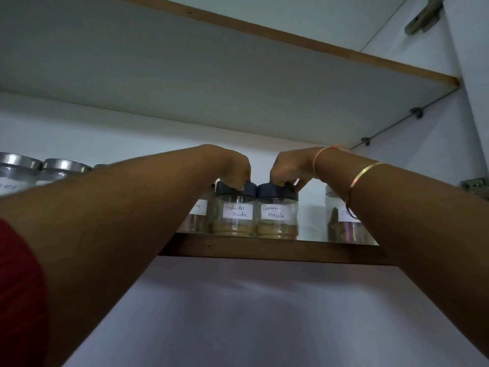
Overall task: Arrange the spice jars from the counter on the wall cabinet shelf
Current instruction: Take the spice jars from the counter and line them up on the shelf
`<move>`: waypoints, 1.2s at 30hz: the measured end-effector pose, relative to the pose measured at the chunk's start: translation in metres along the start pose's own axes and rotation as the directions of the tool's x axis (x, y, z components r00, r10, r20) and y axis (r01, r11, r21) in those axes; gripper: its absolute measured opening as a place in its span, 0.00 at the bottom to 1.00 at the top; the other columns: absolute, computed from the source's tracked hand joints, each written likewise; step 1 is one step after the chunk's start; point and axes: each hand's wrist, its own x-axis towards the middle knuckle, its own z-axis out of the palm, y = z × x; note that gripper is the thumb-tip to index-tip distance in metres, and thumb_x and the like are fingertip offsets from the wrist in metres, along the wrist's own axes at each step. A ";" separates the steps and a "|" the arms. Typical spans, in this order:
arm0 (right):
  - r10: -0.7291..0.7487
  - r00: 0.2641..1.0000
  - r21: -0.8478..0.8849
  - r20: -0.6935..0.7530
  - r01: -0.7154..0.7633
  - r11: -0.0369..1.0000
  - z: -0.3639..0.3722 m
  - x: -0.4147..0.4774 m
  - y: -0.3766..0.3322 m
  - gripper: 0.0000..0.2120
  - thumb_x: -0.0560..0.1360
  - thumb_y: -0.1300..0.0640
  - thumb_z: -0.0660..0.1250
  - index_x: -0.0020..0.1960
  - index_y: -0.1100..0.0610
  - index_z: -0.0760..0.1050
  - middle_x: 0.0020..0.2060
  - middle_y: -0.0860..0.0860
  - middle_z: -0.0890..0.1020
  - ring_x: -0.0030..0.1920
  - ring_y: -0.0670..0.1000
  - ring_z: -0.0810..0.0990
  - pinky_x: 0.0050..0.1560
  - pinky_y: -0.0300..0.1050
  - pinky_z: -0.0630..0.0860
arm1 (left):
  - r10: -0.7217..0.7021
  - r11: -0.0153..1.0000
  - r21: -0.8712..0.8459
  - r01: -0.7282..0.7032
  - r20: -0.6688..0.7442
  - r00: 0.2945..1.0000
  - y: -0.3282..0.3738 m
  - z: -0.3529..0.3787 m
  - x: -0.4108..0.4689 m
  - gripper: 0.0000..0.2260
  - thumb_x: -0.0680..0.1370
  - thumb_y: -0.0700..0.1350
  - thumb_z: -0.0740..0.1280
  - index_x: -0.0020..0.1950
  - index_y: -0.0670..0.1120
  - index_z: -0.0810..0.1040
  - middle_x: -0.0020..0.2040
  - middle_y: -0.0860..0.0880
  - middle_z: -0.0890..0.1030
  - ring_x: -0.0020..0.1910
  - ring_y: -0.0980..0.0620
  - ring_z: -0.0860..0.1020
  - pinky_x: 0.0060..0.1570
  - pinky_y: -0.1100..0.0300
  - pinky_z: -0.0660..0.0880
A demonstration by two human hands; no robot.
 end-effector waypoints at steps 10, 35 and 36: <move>-0.065 0.997 -0.035 0.044 0.066 0.997 0.014 0.028 0.017 0.04 0.68 0.66 0.59 0.38 0.60 0.71 0.46 0.58 0.75 0.48 0.58 0.78 0.53 0.48 0.80 | -0.092 0.995 0.037 0.088 0.125 0.988 0.007 0.008 0.023 0.18 0.80 0.41 0.56 0.70 0.45 0.70 0.66 0.45 0.74 0.63 0.45 0.73 0.64 0.51 0.71; -0.164 0.984 -0.062 -0.063 0.160 0.985 0.017 -0.025 0.055 0.34 0.81 0.49 0.56 0.77 0.64 0.44 0.76 0.61 0.57 0.76 0.59 0.52 0.74 0.52 0.57 | -0.108 0.877 -0.471 0.092 -0.007 0.994 0.096 0.014 -0.018 0.27 0.80 0.47 0.57 0.77 0.42 0.52 0.78 0.39 0.44 0.76 0.39 0.38 0.74 0.40 0.42; -0.152 0.986 -0.076 -0.069 0.146 0.986 0.015 -0.028 0.058 0.33 0.81 0.50 0.56 0.77 0.65 0.47 0.74 0.62 0.61 0.75 0.60 0.56 0.72 0.53 0.60 | -0.097 0.872 -0.484 0.077 -0.016 0.995 0.101 0.014 -0.019 0.26 0.80 0.48 0.56 0.75 0.42 0.56 0.77 0.38 0.50 0.76 0.38 0.43 0.74 0.40 0.45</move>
